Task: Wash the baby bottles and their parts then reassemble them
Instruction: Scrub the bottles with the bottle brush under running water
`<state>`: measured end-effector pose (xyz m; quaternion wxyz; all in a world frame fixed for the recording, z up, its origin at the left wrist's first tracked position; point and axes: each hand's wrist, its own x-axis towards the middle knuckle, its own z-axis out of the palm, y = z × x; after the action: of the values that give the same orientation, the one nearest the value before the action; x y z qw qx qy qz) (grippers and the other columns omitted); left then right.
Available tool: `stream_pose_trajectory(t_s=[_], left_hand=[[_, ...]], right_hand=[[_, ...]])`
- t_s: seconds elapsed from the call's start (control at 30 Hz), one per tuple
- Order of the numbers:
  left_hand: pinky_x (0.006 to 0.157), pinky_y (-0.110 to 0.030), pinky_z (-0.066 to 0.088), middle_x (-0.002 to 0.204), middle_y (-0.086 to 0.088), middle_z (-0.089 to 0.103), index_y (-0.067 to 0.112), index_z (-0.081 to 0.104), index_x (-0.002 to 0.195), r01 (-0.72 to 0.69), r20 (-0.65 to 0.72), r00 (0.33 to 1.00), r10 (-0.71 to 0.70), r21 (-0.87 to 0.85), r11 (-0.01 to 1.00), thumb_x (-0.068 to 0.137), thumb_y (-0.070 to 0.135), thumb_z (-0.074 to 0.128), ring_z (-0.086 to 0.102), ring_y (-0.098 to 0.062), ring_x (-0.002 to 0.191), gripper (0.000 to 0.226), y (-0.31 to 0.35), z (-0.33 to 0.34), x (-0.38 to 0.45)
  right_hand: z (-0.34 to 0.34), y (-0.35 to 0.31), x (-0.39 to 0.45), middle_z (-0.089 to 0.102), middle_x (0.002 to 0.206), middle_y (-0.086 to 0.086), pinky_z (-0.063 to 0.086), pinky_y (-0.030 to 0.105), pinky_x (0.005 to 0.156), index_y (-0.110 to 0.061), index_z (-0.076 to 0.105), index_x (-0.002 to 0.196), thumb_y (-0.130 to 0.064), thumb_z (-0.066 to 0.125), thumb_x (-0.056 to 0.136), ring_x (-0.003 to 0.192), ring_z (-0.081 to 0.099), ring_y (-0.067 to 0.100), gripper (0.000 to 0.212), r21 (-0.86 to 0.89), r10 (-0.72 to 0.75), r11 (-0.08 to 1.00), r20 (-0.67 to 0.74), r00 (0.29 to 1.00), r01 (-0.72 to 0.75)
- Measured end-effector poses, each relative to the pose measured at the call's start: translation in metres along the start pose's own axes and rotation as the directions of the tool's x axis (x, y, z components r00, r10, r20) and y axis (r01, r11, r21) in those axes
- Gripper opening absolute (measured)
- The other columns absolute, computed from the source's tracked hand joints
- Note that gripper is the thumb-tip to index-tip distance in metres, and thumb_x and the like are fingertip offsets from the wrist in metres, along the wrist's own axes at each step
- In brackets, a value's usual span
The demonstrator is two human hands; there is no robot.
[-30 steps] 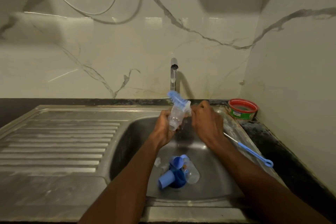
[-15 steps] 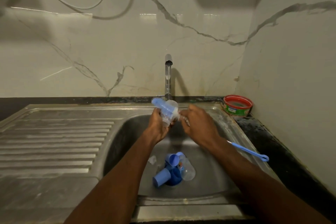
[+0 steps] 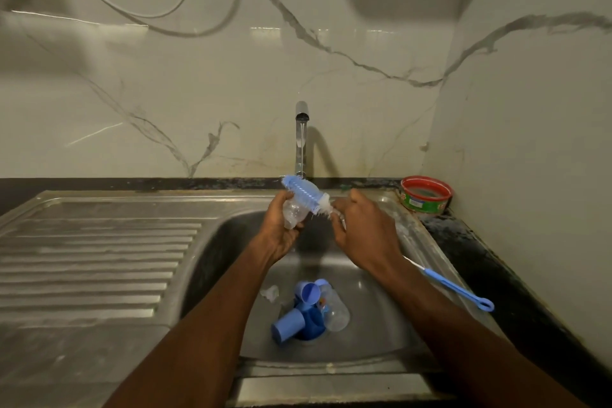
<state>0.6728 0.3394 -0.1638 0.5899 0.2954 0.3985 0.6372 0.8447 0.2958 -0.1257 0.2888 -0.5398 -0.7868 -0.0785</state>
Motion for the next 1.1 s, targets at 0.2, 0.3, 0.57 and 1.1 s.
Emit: stream_pose_trajectory(t_s=[0.2, 0.3, 0.57, 1.1], left_hand=[[0.080, -0.041, 0.056, 0.117, -0.024, 0.068, 0.004, 0.061, 0.126, 0.147, 0.075, 0.987, -0.140, -0.092, 0.985, 0.096, 0.040, 0.045, 0.068, -0.031, 0.095, 0.049, 0.001, 0.004, -0.006], [0.084, -0.049, 0.061, 0.123, -0.029, 0.066, 0.007, 0.051, 0.140, 0.172, 0.052, 0.985, -0.165, -0.197, 0.965, 0.105, 0.045, 0.032, 0.066, -0.043, 0.112, 0.055, 0.003, 0.006, -0.008], [0.080, -0.041, 0.053, 0.111, -0.020, 0.073, 0.008, 0.055, 0.138, 0.089, -0.040, 0.995, -0.090, -0.022, 0.996, 0.100, 0.071, 0.018, 0.068, -0.034, 0.098, 0.082, -0.001, 0.010, -0.004], [0.079, -0.031, 0.056, 0.091, 0.003, 0.069, 0.027, 0.063, 0.098, 0.062, -0.078, 0.996, -0.031, 0.434, 0.899, 0.105, 0.058, 0.036, 0.068, -0.010, 0.076, 0.042, -0.009, 0.015, -0.009]], right_hand=[[-0.001, 0.006, 0.009, 0.051, 0.105, -0.002, 0.044, 0.031, 0.065, -0.024, 0.065, 0.120, -0.031, 0.054, 0.100, 0.083, 0.056, 0.016, 0.024, -0.028, 0.078, 0.996, -0.048, 0.996, -0.080], [0.001, 0.007, 0.004, 0.052, 0.104, -0.001, 0.049, 0.033, 0.070, -0.024, 0.067, 0.117, -0.033, 0.054, 0.099, 0.087, 0.058, 0.017, 0.023, -0.010, 0.066, 0.998, 0.008, 0.998, -0.066], [0.008, 0.008, 0.011, 0.055, 0.103, -0.002, 0.046, 0.032, 0.069, -0.025, 0.069, 0.115, -0.031, 0.061, 0.095, 0.088, 0.060, 0.019, 0.023, -0.003, 0.071, 0.997, 0.034, 0.997, -0.071], [0.011, 0.002, 0.000, 0.052, 0.097, -0.005, 0.040, 0.028, 0.066, -0.026, 0.069, 0.120, -0.035, 0.062, 0.094, 0.080, 0.050, 0.013, 0.029, 0.070, -0.044, 0.997, 0.116, 0.992, 0.036]])
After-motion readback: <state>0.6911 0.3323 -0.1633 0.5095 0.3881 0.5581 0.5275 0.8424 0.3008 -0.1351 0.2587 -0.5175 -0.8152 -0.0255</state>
